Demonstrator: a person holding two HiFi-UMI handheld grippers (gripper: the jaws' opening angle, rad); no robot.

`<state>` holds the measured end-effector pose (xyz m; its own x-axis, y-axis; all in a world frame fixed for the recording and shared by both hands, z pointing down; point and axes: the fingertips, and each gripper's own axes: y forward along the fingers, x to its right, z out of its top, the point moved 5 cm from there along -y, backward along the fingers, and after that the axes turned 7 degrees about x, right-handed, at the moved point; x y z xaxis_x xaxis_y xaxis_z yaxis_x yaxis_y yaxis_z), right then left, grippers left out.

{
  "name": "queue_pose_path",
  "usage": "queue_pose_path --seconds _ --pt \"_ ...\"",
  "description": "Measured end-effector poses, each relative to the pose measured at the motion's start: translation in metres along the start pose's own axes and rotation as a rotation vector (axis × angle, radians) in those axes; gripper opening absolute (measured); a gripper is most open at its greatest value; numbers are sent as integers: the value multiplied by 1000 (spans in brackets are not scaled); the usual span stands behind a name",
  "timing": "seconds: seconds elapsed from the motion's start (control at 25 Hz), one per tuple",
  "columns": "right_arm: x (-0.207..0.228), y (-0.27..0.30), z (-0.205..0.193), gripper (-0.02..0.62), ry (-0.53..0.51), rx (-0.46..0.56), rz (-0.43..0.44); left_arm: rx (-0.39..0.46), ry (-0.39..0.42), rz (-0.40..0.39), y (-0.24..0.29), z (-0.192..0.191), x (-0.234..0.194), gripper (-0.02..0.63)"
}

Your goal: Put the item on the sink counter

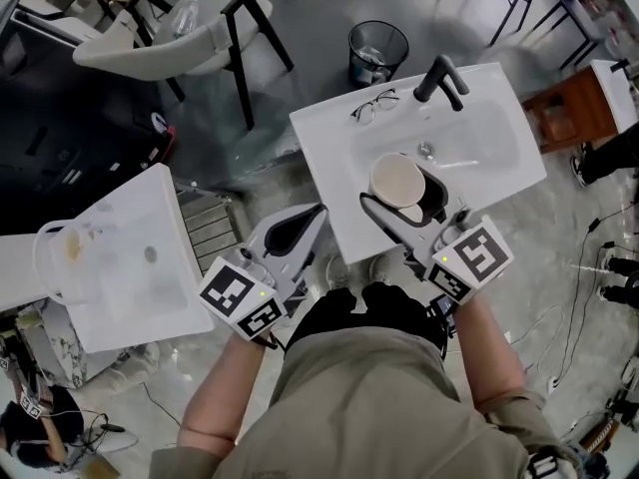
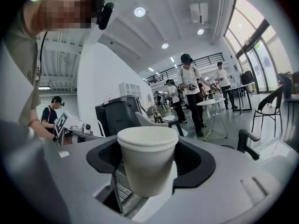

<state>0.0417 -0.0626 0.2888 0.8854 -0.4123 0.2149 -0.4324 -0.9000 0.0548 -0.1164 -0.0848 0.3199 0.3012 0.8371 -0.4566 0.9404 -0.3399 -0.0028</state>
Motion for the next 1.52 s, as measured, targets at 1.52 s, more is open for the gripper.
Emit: queue_pose_path --seconds 1.52 --pt "95 180 -190 325 -196 -168 225 -62 -96 400 2 -58 -32 6"
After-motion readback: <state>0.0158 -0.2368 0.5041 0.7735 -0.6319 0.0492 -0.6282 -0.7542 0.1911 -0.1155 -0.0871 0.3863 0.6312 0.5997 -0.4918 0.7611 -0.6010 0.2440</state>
